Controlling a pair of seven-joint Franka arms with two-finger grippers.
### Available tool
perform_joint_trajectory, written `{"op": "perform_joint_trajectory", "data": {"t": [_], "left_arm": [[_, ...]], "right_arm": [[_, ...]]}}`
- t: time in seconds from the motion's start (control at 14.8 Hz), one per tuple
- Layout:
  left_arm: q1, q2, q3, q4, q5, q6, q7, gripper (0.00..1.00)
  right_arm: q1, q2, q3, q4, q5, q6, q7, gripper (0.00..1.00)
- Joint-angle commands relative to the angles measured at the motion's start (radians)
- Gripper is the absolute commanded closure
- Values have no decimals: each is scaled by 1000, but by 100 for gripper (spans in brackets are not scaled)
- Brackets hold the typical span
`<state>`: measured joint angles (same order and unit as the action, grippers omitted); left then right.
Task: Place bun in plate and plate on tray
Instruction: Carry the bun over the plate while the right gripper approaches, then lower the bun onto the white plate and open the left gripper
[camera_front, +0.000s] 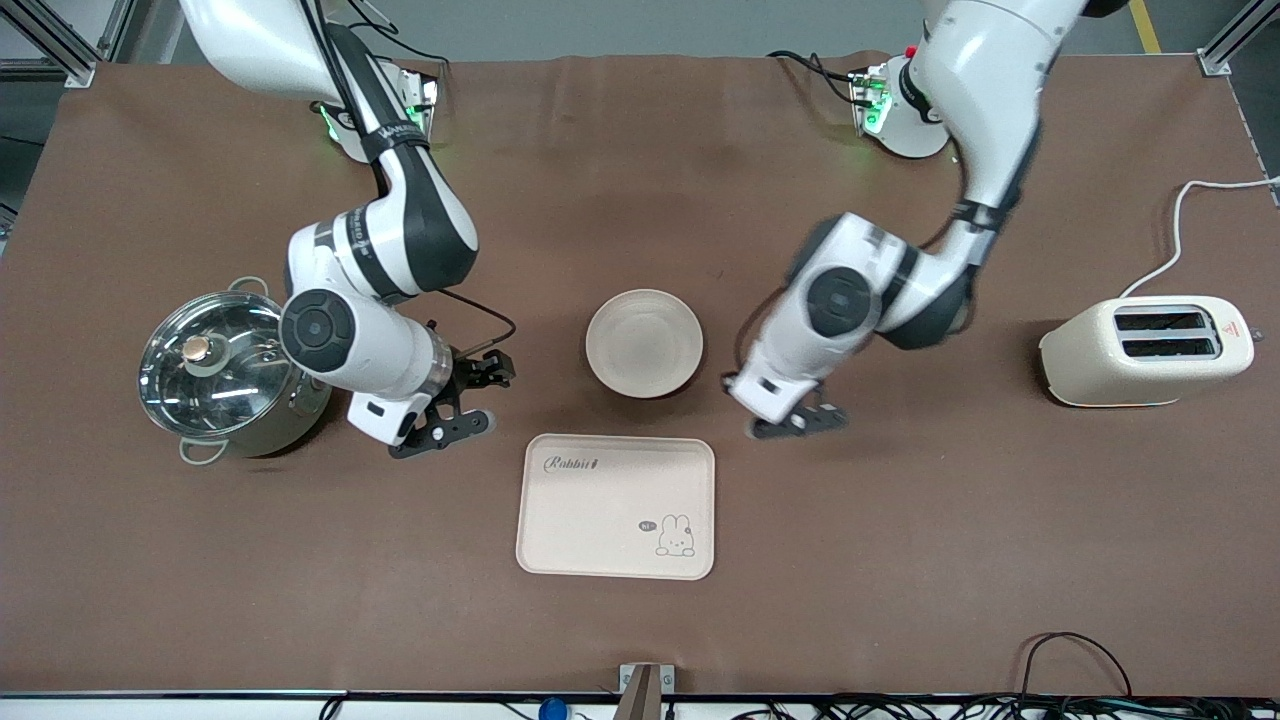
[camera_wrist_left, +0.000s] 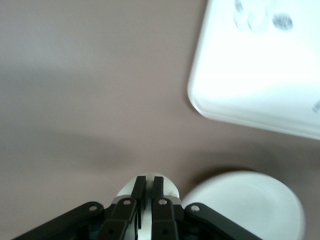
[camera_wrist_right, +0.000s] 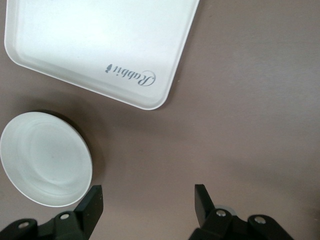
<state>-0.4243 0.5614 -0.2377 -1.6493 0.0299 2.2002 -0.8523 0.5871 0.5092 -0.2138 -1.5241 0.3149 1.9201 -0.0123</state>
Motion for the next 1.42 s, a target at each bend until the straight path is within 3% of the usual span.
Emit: {"op": "perform_joint_trajectory", "data": {"t": [0.0,0.14,0.2,0.27,0.34,0.68,0.81,1.08,1.36], "left_arm": [[-97,60,9,20,2,4,-193,100],[-146,89,11,19,10,77,-276,94],[-151,107,11,17,13,94,-309,74],[-152,120,11,19,16,102,-323,31],[-156,123,14,17,18,121,-320,1],[-159,107,15,19,18,113,-321,0],[-128,69,21,19,36,73,-233,0],[54,-47,18,19,53,-52,95,0],[246,-150,14,20,53,-106,376,0]], "right_arm": [[30,17,-6,18,32,19,63,18],[40,31,-6,16,32,31,74,18],[43,37,-6,16,33,31,74,17],[45,38,-6,15,33,31,74,14],[46,40,-6,13,33,33,74,13],[59,58,-6,10,35,45,74,13],[62,63,-6,10,36,48,74,13],[100,95,-6,-16,120,98,74,14],[143,129,-4,-56,144,146,74,25]]}}
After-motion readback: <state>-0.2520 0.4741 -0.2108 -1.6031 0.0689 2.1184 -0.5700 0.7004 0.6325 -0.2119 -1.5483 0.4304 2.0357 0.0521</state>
